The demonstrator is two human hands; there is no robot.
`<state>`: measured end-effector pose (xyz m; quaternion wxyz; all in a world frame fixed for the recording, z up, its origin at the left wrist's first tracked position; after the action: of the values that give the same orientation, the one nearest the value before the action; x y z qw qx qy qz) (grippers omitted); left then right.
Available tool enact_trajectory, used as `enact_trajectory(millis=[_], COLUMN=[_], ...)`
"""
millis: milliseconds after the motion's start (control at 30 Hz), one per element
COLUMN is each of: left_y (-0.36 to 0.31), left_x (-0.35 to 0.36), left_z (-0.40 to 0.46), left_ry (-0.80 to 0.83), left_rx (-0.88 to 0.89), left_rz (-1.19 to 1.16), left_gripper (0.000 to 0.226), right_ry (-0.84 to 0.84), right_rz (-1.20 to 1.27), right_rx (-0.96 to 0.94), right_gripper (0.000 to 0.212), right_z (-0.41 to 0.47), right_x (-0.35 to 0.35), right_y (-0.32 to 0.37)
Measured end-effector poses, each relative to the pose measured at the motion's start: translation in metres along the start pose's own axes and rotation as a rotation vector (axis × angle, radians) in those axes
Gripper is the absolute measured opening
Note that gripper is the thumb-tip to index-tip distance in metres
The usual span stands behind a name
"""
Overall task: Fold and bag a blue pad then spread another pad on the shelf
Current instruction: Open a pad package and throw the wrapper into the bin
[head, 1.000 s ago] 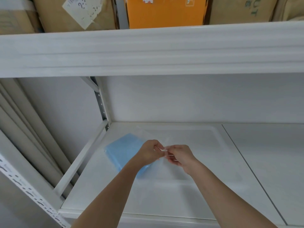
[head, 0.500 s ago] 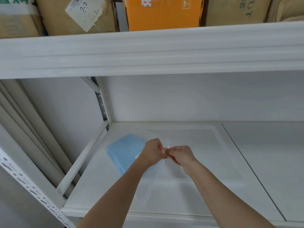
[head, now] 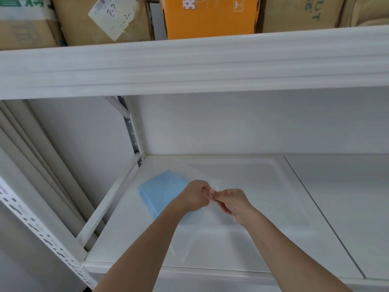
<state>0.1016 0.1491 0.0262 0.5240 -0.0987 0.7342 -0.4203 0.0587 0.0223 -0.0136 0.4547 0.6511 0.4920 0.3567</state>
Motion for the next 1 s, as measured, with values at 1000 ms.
enact_trajectory(millis=[1000], left_y=[-0.015], left_x=[-0.002], left_z=[0.002], left_ry=[-0.31], left_rx=[0.007], left_rz=[-0.086], left_gripper=[0.017], right_ry=[-0.212], right_rz=[0.035], right_rx=[-0.175], right_gripper=[0.006], right_z=[-0.012], right_x=[0.001], right_y=[0.02])
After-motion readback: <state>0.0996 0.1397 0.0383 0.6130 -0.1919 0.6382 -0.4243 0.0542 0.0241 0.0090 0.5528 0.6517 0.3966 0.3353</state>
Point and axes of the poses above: each hand's wrist, its own z-axis towards the middle knuckle, its own x-axis out of the palm, y = z × x, the point moved 4 cm from there along z, towards the middle knuckle, and after that the axes turned 1 degree about x, right-handed, at the moved point
